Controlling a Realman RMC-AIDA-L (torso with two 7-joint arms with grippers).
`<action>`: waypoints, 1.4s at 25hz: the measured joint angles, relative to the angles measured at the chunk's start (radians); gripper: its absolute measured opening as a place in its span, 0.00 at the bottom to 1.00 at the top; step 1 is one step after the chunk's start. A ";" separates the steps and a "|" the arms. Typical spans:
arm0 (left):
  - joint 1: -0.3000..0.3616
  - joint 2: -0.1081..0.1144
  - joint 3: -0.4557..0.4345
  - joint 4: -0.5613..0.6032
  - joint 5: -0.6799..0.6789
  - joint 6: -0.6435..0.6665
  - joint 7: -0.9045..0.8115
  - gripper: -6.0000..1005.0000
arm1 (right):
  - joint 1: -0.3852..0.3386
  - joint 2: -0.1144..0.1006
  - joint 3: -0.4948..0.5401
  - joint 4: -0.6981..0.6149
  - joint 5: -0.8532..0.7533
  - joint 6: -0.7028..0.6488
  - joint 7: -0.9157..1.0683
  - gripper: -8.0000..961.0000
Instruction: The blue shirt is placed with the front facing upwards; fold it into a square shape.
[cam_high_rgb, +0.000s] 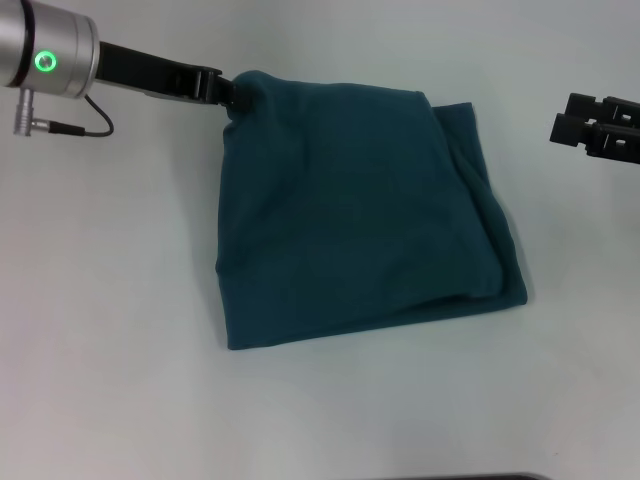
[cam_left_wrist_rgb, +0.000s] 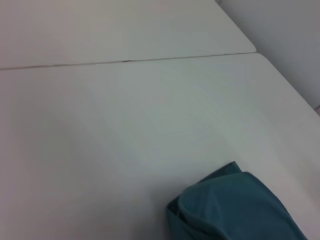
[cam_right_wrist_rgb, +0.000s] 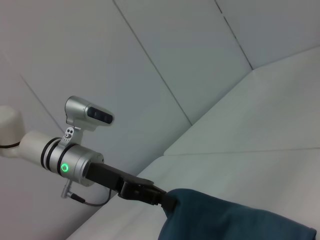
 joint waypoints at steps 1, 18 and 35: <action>0.002 -0.002 0.000 -0.001 0.000 0.001 0.000 0.04 | 0.002 0.000 -0.001 0.000 0.000 -0.001 -0.001 0.95; 0.275 -0.121 -0.160 -0.460 -0.137 0.145 -0.001 0.42 | 0.011 -0.039 0.007 0.018 0.003 -0.035 -0.002 0.95; 0.440 -0.151 -0.173 -0.309 -0.295 0.439 0.301 0.94 | 0.000 -0.047 -0.046 0.041 -0.054 -0.037 -0.020 0.95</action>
